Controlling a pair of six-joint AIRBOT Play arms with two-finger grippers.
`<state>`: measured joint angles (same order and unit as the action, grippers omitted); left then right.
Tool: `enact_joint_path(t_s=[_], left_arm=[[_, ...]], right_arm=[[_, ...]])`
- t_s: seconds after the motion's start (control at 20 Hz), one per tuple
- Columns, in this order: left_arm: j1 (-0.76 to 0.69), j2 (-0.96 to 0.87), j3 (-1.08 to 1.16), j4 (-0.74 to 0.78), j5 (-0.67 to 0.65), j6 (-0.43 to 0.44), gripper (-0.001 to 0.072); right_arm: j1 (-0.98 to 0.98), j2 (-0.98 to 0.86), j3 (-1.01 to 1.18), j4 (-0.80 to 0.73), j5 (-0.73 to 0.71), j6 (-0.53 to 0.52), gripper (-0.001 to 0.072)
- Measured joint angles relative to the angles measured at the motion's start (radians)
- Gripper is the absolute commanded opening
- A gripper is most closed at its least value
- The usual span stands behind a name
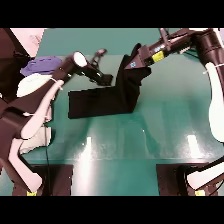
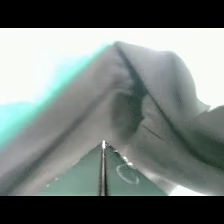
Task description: Fold the shirts.
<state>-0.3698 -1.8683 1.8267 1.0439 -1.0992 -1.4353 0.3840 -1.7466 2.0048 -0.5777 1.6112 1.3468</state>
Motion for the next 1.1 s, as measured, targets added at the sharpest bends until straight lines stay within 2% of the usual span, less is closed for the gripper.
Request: enact_joint_path(t_s=[0.35, 0.4, 0.5, 0.55, 0.75, 0.95, 1.0, 1.05, 1.1], left_arm=[[0.226, 0.279, 0.003, 0.23, -0.167, 0.023, 0.0023], [0.251, 0.311, 0.003, 0.242, -0.187, 0.024, 0.0022], [0.299, 0.367, 0.004, 0.263, -0.208, 0.026, 0.0023], [0.316, 0.386, 0.004, 0.27, -0.215, 0.027, 0.0023], [0.349, 0.432, 0.006, 0.282, -0.243, 0.028, 0.0023], [0.358, 0.448, -0.003, 0.29, -0.319, 0.03, 0.0025], [0.359, 0.45, -0.015, 0.28, -0.34, 0.03, 0.0027], [0.361, 0.451, -0.034, 0.264, -0.356, 0.03, 0.0195], [0.361, 0.452, -0.061, 0.239, -0.365, 0.03, 0.0442]], right_arm=[[0.183, -0.138, 0.039, 0.008, -0.104, -0.076, 0.002], [0.22, -0.166, 0.037, 0.007, -0.145, -0.102, 0.0138], [0.295, -0.227, 0.055, 0.01, -0.233, -0.156, 0.056], [0.332, -0.257, 0.07, 0.011, -0.283, -0.181, 0.0682], [0.433, -0.292, 0.077, 0.011, -0.434, -0.253, 0.0677], [0.377, -0.174, -0.078, -0.053, -0.416, -0.277, 0.0674], [0.34, -0.14, -0.128, -0.08, -0.393, -0.276, 0.0652], [0.301, -0.106, -0.175, -0.097, -0.372, -0.262, 0.0652], [0.256, -0.07, -0.226, -0.112, -0.358, -0.249, 0.0652]])
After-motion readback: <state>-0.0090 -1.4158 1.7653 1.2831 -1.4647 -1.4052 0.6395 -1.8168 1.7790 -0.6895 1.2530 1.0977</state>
